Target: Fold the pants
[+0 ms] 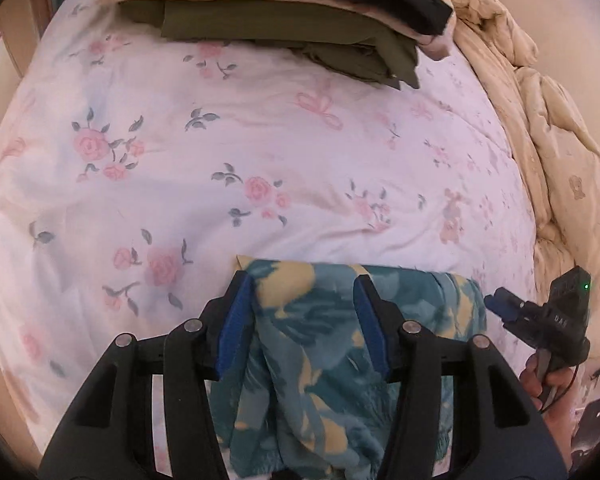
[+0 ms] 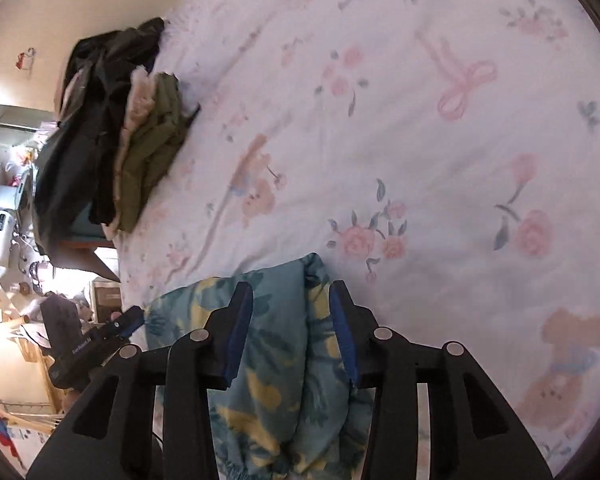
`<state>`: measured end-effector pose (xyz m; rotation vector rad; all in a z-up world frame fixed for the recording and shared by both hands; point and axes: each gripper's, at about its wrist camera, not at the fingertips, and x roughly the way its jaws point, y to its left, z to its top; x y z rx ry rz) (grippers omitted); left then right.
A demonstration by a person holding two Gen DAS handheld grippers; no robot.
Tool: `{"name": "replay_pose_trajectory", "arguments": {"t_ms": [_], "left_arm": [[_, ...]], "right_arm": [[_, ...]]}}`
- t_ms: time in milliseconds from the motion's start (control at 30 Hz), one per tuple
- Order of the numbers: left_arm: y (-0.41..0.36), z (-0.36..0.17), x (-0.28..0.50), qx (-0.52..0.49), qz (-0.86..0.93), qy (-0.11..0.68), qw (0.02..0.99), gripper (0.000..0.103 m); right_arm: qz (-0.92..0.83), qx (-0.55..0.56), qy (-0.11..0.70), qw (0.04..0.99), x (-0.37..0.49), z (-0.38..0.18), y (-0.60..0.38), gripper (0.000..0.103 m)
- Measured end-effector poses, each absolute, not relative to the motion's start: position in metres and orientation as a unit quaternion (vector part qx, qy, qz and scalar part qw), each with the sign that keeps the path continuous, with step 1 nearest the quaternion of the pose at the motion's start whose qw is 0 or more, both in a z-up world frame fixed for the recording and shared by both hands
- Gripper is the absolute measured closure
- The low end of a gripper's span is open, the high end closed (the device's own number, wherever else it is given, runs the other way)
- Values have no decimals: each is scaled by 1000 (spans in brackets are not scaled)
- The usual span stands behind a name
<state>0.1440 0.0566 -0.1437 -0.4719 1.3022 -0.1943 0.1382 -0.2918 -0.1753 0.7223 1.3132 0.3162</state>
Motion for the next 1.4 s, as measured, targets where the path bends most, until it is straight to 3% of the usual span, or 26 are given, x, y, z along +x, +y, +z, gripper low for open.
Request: {"name": "replay_pose_trajectory", "arguments": {"t_ms": [200,267,300,500,733,933,1033,1100,1400], "left_arm": [[31,-147,153,-164,-105,598,777,59],[26,-149,154,-138,-100,609,774,94],[29,-150,154,-128,-100,613,773,98],[46,-136,152,-149,-97,596,783,100],[64,-139,161,-134,-49,592,793,103],[59,-116,151,-154,-62,575,801,103],[40,-98,136,-153,-93,561,808,95],[11,-93,121,-133,-136,564,804,94],[-52,-153,79,-61,-167,645,743,94]], "right_arm": [[162,275,603,732,143,-174,-274,71],[167,263,608,730,146,-179,-266,99],[164,248,606,738,146,-177,-264,100],[156,242,571,768,143,-152,-282,102],[90,196,582,784,146,-165,-295,102],[100,228,571,782,140,-137,-305,91],[93,205,558,799,123,-117,-300,91],[137,223,556,789,110,-108,-286,91],[155,182,634,736,74,-162,-234,94]]}}
